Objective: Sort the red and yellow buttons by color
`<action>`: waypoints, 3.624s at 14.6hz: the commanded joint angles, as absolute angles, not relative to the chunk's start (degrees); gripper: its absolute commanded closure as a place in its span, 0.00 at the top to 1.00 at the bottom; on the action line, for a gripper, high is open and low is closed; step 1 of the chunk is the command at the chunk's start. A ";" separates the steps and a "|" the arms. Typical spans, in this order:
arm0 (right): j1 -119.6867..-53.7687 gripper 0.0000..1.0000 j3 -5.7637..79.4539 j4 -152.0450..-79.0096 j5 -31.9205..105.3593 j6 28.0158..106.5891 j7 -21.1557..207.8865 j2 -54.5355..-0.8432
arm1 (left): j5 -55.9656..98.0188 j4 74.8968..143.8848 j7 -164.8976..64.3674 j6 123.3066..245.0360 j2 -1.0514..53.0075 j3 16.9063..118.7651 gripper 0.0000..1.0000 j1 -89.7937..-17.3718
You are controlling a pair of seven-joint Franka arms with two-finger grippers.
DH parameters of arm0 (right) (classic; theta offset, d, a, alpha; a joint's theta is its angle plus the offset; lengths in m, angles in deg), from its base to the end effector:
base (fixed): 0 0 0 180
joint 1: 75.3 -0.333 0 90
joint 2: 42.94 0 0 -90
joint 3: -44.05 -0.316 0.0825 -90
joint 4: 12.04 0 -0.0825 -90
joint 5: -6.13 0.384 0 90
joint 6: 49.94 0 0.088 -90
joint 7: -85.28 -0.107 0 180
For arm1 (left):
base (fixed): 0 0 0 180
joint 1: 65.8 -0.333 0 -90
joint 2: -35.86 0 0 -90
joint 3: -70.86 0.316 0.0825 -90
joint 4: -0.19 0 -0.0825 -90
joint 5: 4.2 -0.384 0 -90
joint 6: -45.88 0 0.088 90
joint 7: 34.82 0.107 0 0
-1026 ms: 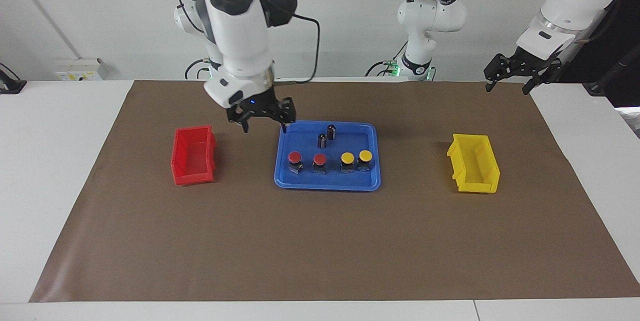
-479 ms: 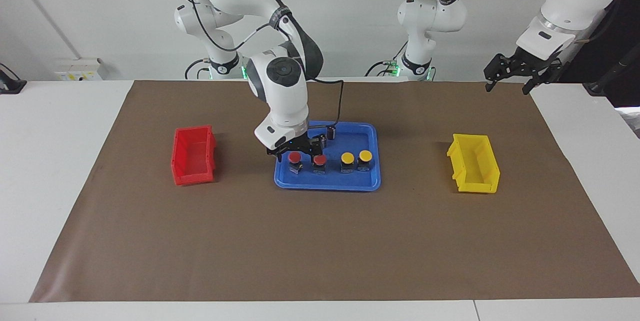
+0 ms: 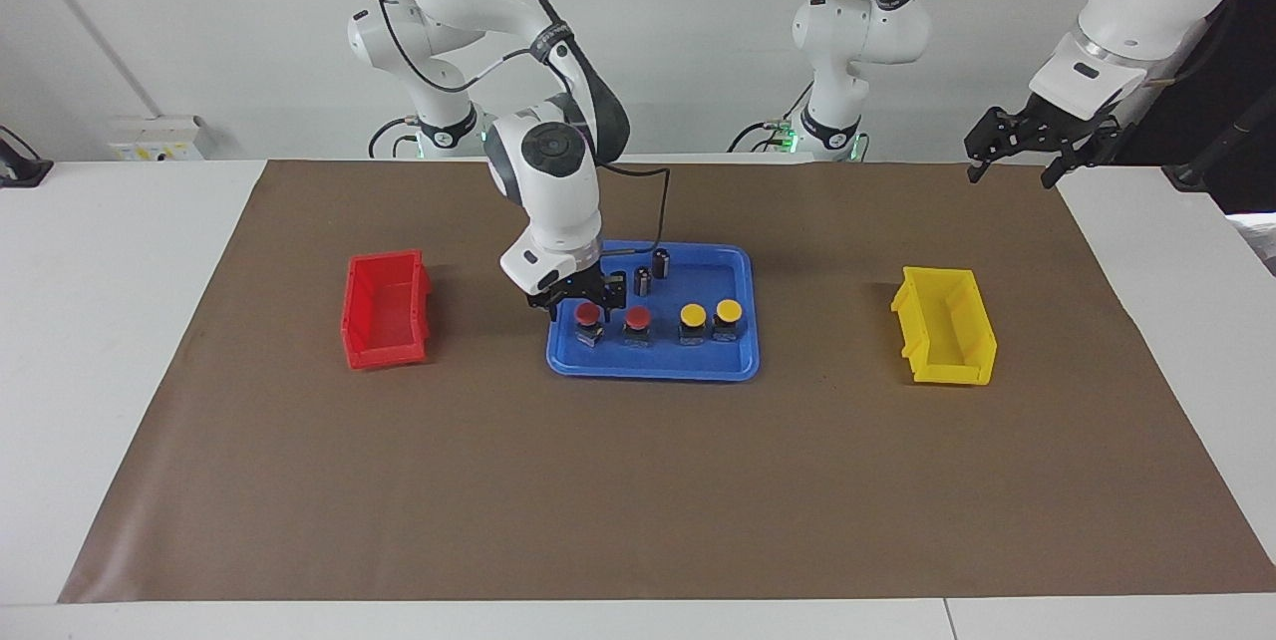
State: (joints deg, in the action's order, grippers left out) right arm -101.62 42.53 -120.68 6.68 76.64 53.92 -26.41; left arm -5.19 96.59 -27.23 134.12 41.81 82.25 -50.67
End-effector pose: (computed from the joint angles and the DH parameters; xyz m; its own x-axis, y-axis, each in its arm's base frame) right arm 0.5494 0.2896 0.3540 0.9976 -0.0684 0.0130 -0.0680 -0.9973 -0.0260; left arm 0.5177 -0.0265 0.6239 0.9794 -0.1977 -0.0398 -0.1975 -0.9803 0.0085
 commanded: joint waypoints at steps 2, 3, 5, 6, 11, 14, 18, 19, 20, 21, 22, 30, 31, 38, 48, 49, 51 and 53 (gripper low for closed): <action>-102.20 0.68 42.29 -122.78 6.92 78.02 54.17 -27.56 | -6.22 95.73 -26.82 133.15 41.49 82.03 1.00 -50.86; -102.28 0.67 42.29 -122.78 6.92 78.02 54.08 -27.39 | -6.22 95.73 -26.91 133.15 41.49 82.03 1.00 -50.86; -102.29 0.60 42.29 -122.87 6.92 77.94 54.17 -27.39 | -6.22 95.82 -26.91 132.80 41.57 82.03 1.00 -50.86; -102.29 0.50 42.29 -122.78 6.92 78.02 54.34 -27.39 | -6.22 96.17 -27.09 132.89 41.58 81.94 1.00 -50.25; -101.23 0.16 42.29 -111.57 6.92 67.78 54.43 -26.33 | -6.22 99.93 -28.75 133.32 43.68 81.59 1.00 -50.51; -97.82 0.16 42.73 -109.33 7.01 60.39 59.84 -31.83 | -6.22 101.79 -32.35 137.43 44.12 80.80 1.00 -49.81; -86.66 0.17 42.82 -122.14 7.01 55.70 77.85 -45.46 | -6.13 108.64 -48.78 147.28 44.57 78.16 1.00 -41.12; -84.12 0.17 42.82 -125.12 7.01 55.87 82.42 -47.84 | -6.13 109.61 -50.36 149.22 43.35 78.16 1.00 -38.84; -80.87 0.17 42.82 -127.24 7.01 55.96 86.99 -49.34 | -5.96 111.36 -54.21 152.63 41.77 78.16 1.00 -35.68; -78.14 0.17 42.82 -129.09 7.01 57.62 90.78 -49.71 | -5.96 112.16 -58.07 156.14 40.36 78.16 1.00 -33.30; -76.11 0.17 42.82 -132.07 7.01 60.42 94.30 -51.02 | -5.96 111.90 -60.46 158.01 37.56 78.16 1.00 -31.54; -72.05 0.17 42.82 -145.45 7.10 73.98 100.13 -52.61 | -0.68 111.90 -65.23 167.86 26.90 78.07 0.85 -26.69; -72.31 0.17 42.82 -146.85 7.10 74.50 100.05 -52.44 | -0.42 111.90 -65.23 168.30 26.64 78.07 0.85 -26.34; -71.17 0.17 42.90 -151.70 7.10 81.01 101.54 -51.73 | 1.87 112.52 -64.18 172.78 24.35 78.07 0.79 -26.25; -70.12 0.59 42.82 -153.28 7.01 82.95 102.77 -51.12 | 1.95 112.43 -64.96 172.97 22.41 78.07 0.77 -24.94; -70.12 0.59 42.82 -152.06 7.01 82.51 102.86 -50.59 | 1.95 112.43 -65.06 172.97 22.42 78.07 0.77 -24.93; -70.12 0.59 42.82 -147.77 7.01 78.32 102.86 -49.54 | 1.95 112.43 -65.14 172.53 22.50 78.07 0.74 -24.76; -70.55 0.59 42.82 -142.93 7.10 74.27 102.33 -48.75 | 1.95 112.34 -65.06 171.65 22.59 78.07 0.70 -24.75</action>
State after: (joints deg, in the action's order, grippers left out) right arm -71.17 43.20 -148.68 6.69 78.69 100.91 -50.45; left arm 1.13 112.00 -64.61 173.05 21.80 77.21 -25.59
